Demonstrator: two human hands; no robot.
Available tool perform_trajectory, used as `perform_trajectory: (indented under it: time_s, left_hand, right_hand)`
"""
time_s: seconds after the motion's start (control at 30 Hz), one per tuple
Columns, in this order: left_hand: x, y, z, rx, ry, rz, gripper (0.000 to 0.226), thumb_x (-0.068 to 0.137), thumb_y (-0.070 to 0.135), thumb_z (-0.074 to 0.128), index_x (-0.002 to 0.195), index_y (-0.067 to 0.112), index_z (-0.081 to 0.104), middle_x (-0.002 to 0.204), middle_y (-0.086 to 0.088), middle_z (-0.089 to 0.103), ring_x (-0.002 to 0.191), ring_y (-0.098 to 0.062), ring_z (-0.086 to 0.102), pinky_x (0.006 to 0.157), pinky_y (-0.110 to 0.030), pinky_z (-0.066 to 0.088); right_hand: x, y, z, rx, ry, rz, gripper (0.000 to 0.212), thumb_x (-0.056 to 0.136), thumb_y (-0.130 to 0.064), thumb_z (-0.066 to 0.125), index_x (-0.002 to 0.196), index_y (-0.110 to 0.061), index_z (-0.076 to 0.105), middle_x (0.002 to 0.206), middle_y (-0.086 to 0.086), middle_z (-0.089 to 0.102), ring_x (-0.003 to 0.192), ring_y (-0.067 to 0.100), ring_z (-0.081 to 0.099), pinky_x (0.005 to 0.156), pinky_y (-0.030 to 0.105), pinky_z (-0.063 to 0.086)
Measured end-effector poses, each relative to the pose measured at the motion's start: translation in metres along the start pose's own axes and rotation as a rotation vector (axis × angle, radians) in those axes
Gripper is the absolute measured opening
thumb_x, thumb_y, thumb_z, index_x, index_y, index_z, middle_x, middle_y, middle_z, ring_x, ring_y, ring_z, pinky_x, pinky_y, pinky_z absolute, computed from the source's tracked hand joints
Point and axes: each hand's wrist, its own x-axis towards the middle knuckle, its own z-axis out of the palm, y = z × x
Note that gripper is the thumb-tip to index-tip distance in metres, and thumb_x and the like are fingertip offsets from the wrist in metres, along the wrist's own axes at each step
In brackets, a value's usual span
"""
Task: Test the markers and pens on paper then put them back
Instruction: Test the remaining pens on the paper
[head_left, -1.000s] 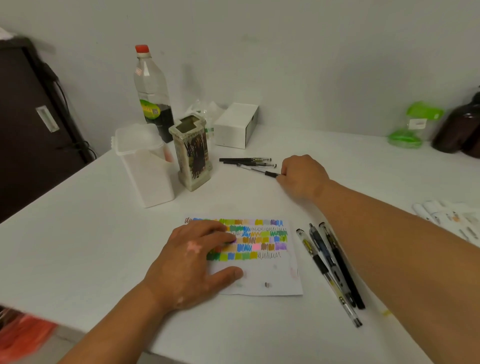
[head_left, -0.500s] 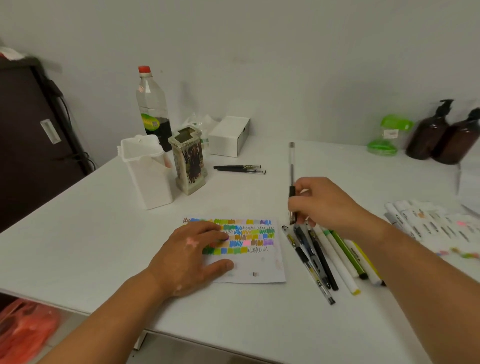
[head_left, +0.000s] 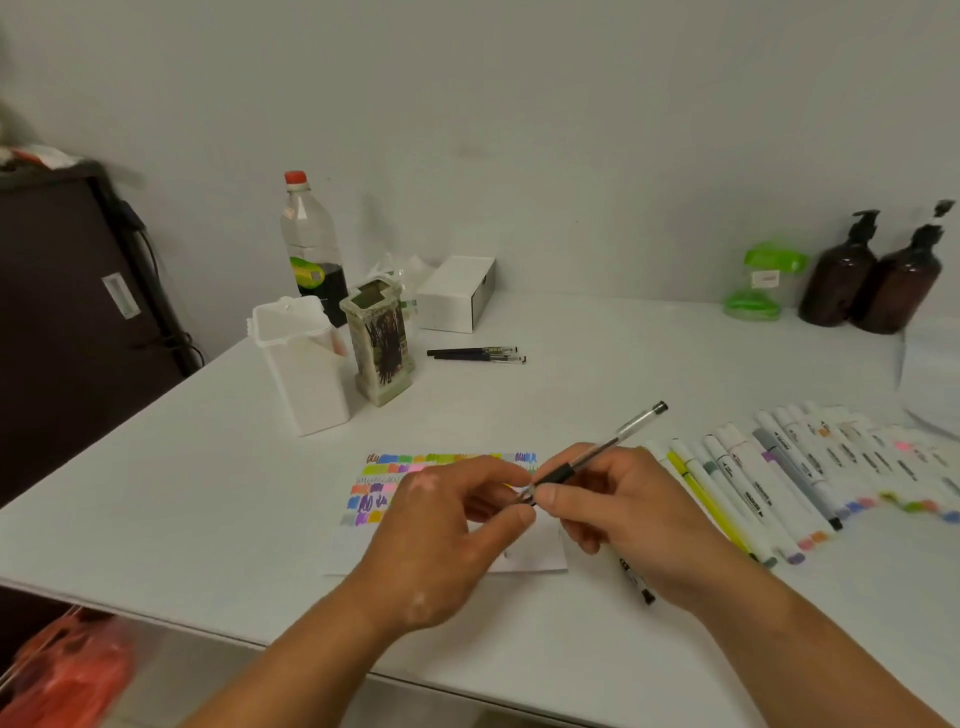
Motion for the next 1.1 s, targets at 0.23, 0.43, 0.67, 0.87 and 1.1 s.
perform_trajectory:
  time_s: [0.23, 0.43, 0.67, 0.87, 1.1]
  left_hand:
    - [-0.005, -0.011, -0.007, 0.084, -0.075, -0.037, 0.019, 0.092, 0.015, 0.067, 0.101, 0.032, 0.071, 0.093, 0.015, 0.071, 0.091, -0.007, 0.067, 0.084, -0.027, 0.054]
    - [-0.004, 0.003, 0.009, 0.182, -0.24, 0.141, 0.017, 0.105, 0.031, 0.043, 0.102, 0.034, 0.059, 0.081, 0.018, 0.058, 0.079, -0.003, 0.056, 0.068, -0.009, 0.037]
    - [-0.005, -0.002, 0.016, 0.228, -0.243, 0.206, 0.025, 0.104, 0.046, 0.037, 0.1, 0.031, 0.057, 0.078, 0.014, 0.056, 0.07, -0.01, 0.052, 0.065, -0.026, 0.044]
    - [-0.004, -0.01, 0.015, 0.231, -0.269, 0.217, 0.03, 0.102, 0.052, 0.036, 0.108, 0.032, 0.058, 0.081, 0.013, 0.061, 0.073, -0.01, 0.055, 0.065, -0.029, 0.046]
    - [0.012, -0.04, 0.003, 0.488, -0.057, 0.108, 0.051, 0.087, 0.065, 0.056, 0.13, 0.039, 0.05, 0.109, 0.02, 0.054, 0.097, 0.0, 0.053, 0.083, -0.016, 0.043]
  right_hand:
    - [-0.01, 0.001, -0.007, 0.109, 0.082, 0.016, 0.011, 0.077, -0.025, 0.073, 0.086, -0.019, 0.078, 0.073, 0.005, 0.07, 0.061, 0.018, 0.061, 0.051, 0.026, 0.047]
    - [-0.018, 0.002, 0.005, 0.001, 0.042, -0.077, 0.009, 0.08, -0.031, 0.075, 0.085, -0.024, 0.073, 0.068, 0.001, 0.069, 0.062, 0.015, 0.064, 0.055, 0.027, 0.05]
    - [-0.024, 0.01, 0.007, 0.058, 0.031, -0.062, 0.009, 0.084, -0.029, 0.073, 0.083, -0.021, 0.069, 0.063, 0.003, 0.063, 0.056, 0.016, 0.056, 0.054, 0.028, 0.046]
    - [-0.026, 0.012, 0.006, 0.1, 0.004, -0.068, 0.009, 0.087, -0.024, 0.07, 0.079, -0.018, 0.068, 0.064, 0.004, 0.063, 0.057, 0.018, 0.055, 0.051, 0.028, 0.046]
    - [-0.012, 0.01, -0.007, 0.371, 0.391, 0.035, 0.022, 0.077, -0.021, 0.055, 0.076, -0.013, 0.075, 0.06, 0.016, 0.06, 0.053, 0.027, 0.06, 0.043, 0.03, 0.047]
